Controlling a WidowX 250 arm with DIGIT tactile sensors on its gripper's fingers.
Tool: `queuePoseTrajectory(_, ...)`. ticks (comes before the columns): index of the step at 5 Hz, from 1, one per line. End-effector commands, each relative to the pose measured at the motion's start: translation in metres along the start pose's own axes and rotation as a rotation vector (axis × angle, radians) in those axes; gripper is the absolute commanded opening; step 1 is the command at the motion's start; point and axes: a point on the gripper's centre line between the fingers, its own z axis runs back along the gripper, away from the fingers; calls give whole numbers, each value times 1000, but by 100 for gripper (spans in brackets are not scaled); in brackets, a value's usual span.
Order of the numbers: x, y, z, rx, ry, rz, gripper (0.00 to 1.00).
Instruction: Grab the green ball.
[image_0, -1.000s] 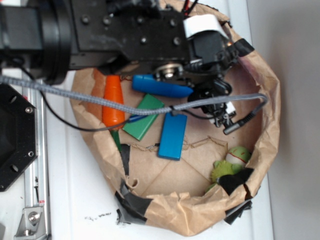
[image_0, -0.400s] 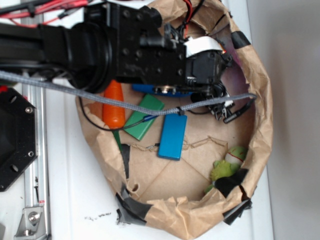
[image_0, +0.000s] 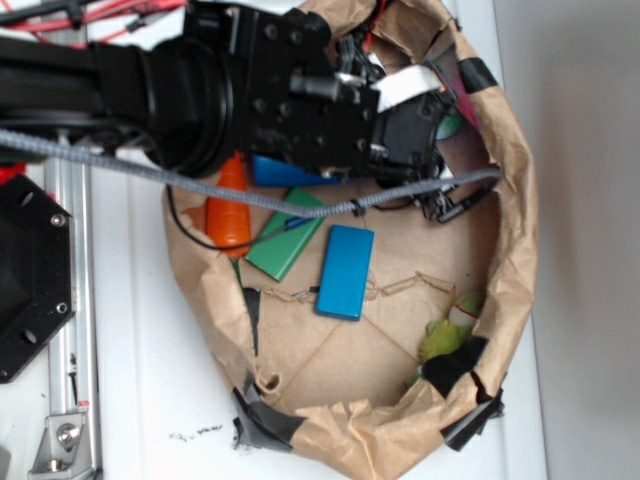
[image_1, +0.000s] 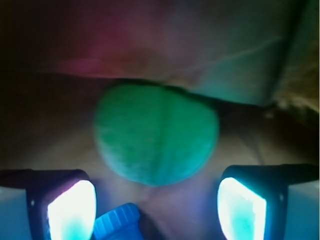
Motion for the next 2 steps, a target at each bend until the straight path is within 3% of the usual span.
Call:
queuePoseTrajectory(1, 34, 21, 32, -3, -127, 75, 100)
queuePoseTrajectory(2, 50, 7, 26, -10, -162, 34, 100)
